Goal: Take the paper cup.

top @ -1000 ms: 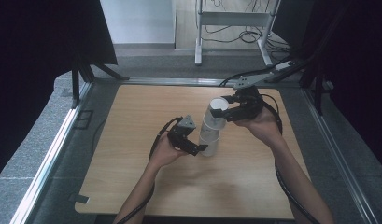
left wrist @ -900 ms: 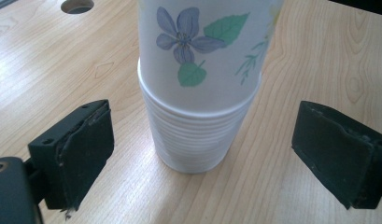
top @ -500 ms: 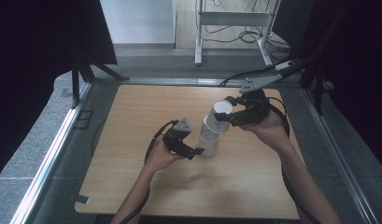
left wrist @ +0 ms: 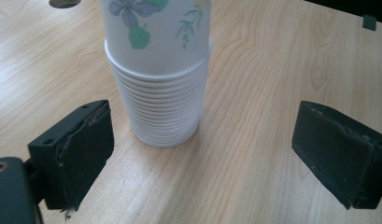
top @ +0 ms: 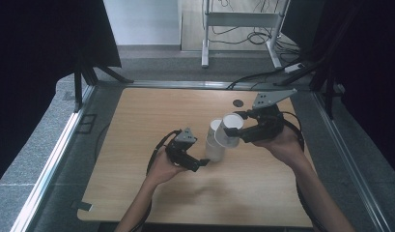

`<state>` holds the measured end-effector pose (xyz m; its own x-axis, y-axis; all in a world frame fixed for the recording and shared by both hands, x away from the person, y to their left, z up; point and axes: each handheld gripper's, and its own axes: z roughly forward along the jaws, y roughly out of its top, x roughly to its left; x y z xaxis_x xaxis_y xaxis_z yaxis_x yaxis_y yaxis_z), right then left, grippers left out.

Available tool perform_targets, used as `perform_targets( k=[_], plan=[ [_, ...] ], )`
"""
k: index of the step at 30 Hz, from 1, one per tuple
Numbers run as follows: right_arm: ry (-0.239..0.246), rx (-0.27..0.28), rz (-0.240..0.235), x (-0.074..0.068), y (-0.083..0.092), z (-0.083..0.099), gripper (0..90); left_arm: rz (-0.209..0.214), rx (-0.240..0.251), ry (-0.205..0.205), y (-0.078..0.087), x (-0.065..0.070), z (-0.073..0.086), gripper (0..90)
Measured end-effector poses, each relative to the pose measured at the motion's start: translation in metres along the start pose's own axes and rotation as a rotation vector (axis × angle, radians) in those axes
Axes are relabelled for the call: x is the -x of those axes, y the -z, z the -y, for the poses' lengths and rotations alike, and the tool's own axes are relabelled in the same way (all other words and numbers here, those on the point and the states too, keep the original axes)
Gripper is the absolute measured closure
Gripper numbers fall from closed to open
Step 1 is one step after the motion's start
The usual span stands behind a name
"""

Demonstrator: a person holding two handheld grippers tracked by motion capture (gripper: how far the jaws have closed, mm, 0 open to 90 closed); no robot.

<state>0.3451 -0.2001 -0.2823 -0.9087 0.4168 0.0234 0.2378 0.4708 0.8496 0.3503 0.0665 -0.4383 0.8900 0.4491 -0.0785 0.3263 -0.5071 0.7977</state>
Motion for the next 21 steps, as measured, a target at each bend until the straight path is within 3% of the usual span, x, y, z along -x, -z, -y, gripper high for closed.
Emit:
perform_targets(
  k=[10, 21],
  plan=[
    [0.006, 0.009, -0.017, -0.011, 0.003, 0.022, 36.2, 0.037, 0.019, -0.016, 0.004, 0.014, 0.004, 3.9],
    [-0.015, 0.026, -0.033, -0.011, -0.002, 0.047, 36.2, 0.068, 0.054, -0.034, 0.010, 0.028, 0.004, 4.9]
  ],
)
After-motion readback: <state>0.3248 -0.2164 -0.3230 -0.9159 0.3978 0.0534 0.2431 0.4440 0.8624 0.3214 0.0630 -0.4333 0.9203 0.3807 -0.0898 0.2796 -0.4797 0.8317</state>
